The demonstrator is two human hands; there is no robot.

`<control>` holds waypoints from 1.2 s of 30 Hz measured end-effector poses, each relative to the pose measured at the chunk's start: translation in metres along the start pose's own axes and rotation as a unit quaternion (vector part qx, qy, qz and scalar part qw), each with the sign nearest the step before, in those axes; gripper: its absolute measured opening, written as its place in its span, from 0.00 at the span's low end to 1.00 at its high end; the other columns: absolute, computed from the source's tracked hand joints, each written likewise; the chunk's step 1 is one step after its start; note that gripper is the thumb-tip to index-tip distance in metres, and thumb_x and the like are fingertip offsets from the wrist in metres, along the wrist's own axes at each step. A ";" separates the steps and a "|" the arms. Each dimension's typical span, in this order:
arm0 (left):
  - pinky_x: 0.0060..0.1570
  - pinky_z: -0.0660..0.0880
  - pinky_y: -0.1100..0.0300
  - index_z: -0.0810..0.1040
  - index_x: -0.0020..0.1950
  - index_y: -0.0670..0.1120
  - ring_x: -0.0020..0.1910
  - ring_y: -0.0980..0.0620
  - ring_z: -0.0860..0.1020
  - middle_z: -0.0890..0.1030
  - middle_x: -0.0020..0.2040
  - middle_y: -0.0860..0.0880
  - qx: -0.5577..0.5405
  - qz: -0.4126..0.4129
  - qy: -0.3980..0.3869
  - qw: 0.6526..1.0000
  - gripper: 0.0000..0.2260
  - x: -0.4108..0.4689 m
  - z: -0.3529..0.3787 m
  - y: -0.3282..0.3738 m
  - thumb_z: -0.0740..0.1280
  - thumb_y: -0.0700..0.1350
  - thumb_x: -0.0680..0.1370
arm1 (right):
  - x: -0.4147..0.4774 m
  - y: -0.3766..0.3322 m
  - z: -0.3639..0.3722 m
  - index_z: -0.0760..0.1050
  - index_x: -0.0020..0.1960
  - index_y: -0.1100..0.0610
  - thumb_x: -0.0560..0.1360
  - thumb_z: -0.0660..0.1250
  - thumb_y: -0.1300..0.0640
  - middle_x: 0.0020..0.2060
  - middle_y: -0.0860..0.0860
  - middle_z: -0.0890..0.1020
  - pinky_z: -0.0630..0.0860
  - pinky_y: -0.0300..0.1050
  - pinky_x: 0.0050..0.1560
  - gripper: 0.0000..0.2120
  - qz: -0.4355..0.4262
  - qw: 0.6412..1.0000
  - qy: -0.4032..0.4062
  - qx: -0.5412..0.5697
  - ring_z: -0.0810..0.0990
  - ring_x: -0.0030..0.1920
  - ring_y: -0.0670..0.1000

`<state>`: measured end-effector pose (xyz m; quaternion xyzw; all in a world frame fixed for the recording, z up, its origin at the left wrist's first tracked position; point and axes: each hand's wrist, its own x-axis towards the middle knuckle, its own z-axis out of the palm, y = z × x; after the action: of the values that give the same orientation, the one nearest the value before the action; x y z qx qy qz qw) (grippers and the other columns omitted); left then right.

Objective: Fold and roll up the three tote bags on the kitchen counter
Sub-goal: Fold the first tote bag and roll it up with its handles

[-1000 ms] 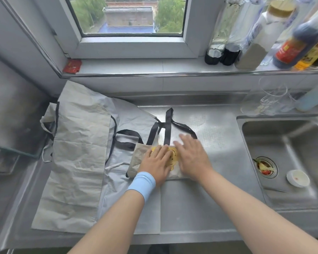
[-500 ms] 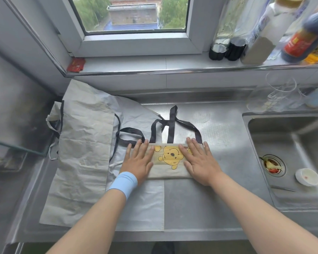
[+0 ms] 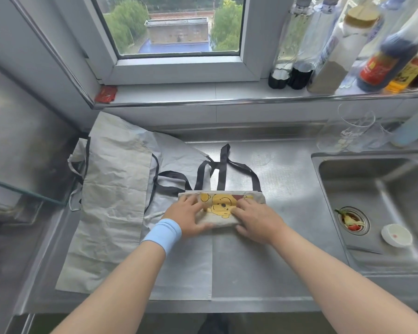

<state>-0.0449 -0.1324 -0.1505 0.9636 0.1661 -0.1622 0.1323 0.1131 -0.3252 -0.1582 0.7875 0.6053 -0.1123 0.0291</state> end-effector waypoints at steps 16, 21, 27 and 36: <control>0.51 0.72 0.53 0.74 0.60 0.53 0.56 0.47 0.75 0.75 0.58 0.51 0.021 -0.133 0.108 0.985 0.22 0.038 -0.020 -0.015 0.72 0.57 0.69 | 0.048 0.024 -0.025 0.69 0.61 0.53 0.81 0.54 0.38 0.56 0.51 0.78 0.68 0.50 0.49 0.20 0.155 0.984 -0.021 -0.089 0.77 0.54 0.56; 0.54 0.70 0.53 0.79 0.55 0.51 0.54 0.45 0.77 0.79 0.56 0.50 0.121 0.062 0.157 0.978 0.23 0.047 -0.007 0.022 0.70 0.40 0.61 | 0.064 0.013 -0.025 0.70 0.66 0.52 0.76 0.62 0.54 0.66 0.54 0.72 0.66 0.53 0.60 0.19 0.087 0.994 0.016 -0.071 0.69 0.65 0.58; 0.63 0.71 0.48 0.77 0.64 0.51 0.60 0.46 0.78 0.78 0.64 0.50 0.123 0.063 0.064 0.988 0.21 0.047 0.022 0.020 0.57 0.50 0.75 | 0.050 0.006 0.004 0.47 0.80 0.50 0.73 0.30 0.49 0.80 0.54 0.49 0.46 0.58 0.76 0.36 0.067 0.996 -0.057 0.011 0.46 0.80 0.55; 0.75 0.47 0.44 0.50 0.79 0.56 0.79 0.48 0.48 0.48 0.80 0.51 0.061 0.014 0.044 0.997 0.29 0.029 0.034 -0.020 0.38 0.60 0.78 | 0.037 0.024 0.023 0.38 0.79 0.39 0.75 0.32 0.39 0.80 0.50 0.39 0.34 0.58 0.76 0.32 0.123 0.988 -0.045 0.085 0.36 0.79 0.51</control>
<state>-0.0359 -0.1168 -0.1962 0.9783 0.1484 -0.1275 0.0676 0.1417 -0.3011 -0.1904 0.8495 0.4904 -0.1945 0.0026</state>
